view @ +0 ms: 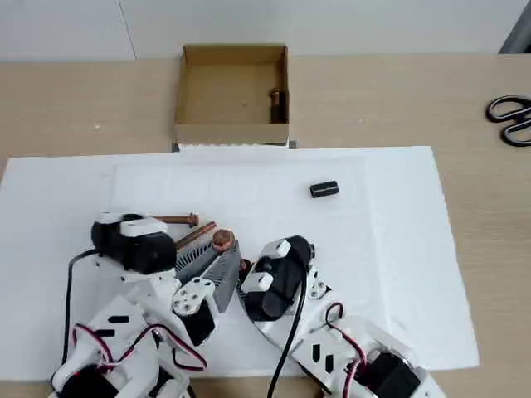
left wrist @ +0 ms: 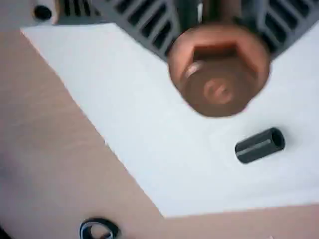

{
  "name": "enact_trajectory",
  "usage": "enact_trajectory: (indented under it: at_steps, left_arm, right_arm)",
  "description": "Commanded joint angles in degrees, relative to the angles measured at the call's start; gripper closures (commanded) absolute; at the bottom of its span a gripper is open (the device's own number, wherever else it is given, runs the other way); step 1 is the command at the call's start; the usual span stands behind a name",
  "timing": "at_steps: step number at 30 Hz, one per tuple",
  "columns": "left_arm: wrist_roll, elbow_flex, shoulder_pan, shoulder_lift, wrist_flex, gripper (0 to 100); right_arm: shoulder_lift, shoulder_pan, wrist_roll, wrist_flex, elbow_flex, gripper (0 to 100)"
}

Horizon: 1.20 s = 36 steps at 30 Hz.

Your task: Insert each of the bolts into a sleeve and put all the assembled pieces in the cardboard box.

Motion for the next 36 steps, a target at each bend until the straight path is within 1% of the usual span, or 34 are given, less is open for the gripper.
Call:
enact_trajectory:
  at_steps: [1, 9, 11, 14, 16, 21, 25, 27, 32, 36]
  left_arm:
    - [-0.18, -0.22, 0.97, -0.18, 1.23, 99]
    - [-0.35, 0.04, 1.14, 0.00, 6.68, 99]
    - [-2.81, 1.71, 2.55, 0.00, 7.65, 99]
    - [-6.95, 3.74, 5.10, 0.00, 7.38, 99]
    - [-8.09, 3.91, 5.80, 0.00, 7.30, 99]
    - [-8.26, 3.47, 5.45, -0.18, 5.98, 99]
    - [-8.26, 3.47, 3.87, -0.18, 4.92, 99]
    - [-8.26, 3.47, 3.87, -0.26, 4.92, 97]
    - [-8.09, 3.38, 2.46, -0.18, 5.19, 81]
    - [-8.09, 3.47, 1.23, -0.18, 5.19, 80]
  right_arm:
    - [-0.75, -0.48, 0.35, -0.40, -0.88, 99.5]
    - [-0.75, -0.66, 0.44, -0.40, -0.97, 99.5]
    - [-0.75, -0.66, 0.44, -0.40, -0.97, 99.5]
    - [-0.75, -0.66, 1.23, -1.80, -0.97, 99.5]
    - [-0.75, -0.66, 2.81, -2.51, -0.97, 99.5]
    - [-0.75, -0.66, 3.52, -2.42, -0.97, 99.5]
    - [-0.75, -0.66, 3.52, -2.24, -0.88, 99.5]
    - [-0.75, -0.66, 3.52, -2.07, -0.79, 99.5]
    - [-0.75, -0.66, 3.43, -2.07, -0.62, 99.5]
    - [-0.75, -0.66, 3.43, -1.98, -0.62, 99.5]
